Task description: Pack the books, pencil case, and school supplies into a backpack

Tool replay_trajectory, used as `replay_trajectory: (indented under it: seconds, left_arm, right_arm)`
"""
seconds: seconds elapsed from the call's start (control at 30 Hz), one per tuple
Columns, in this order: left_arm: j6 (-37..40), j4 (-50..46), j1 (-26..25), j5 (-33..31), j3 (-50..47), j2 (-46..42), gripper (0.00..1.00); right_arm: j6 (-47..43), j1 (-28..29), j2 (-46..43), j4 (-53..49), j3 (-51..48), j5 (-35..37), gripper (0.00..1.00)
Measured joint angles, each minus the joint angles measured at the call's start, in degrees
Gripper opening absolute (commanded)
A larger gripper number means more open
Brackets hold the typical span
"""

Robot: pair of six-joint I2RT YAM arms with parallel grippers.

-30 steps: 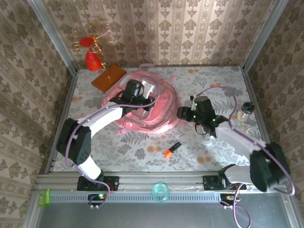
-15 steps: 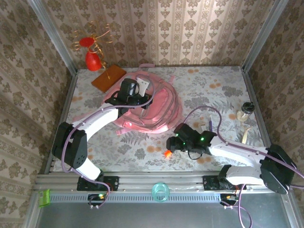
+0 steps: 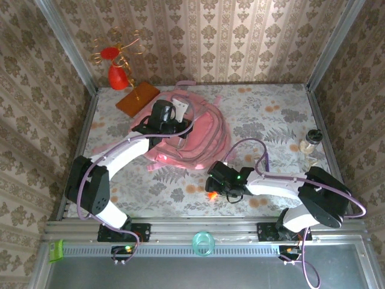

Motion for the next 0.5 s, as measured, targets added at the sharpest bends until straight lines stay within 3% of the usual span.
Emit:
replay_trajectory:
  seconds: [0.27,0.4,0.5]
  left_arm:
    - [0.0,-0.13,0.35,-0.46,0.0,-0.83,0.0]
    - [0.0,-0.22,0.37,-0.81,-0.04,-1.31,0.0]
    - [-0.02,-0.33,0.37,-1.2,-0.07,-1.68,0.0]
  right_arm:
    - [0.28,3.08,4.83,-6.38,4.02,7.61,0.44]
    - [0.2,3.48,5.22,-7.89,4.35,9.38,0.36]
    - [0.17,3.52,5.16,-8.17,4.35,10.1,0.23]
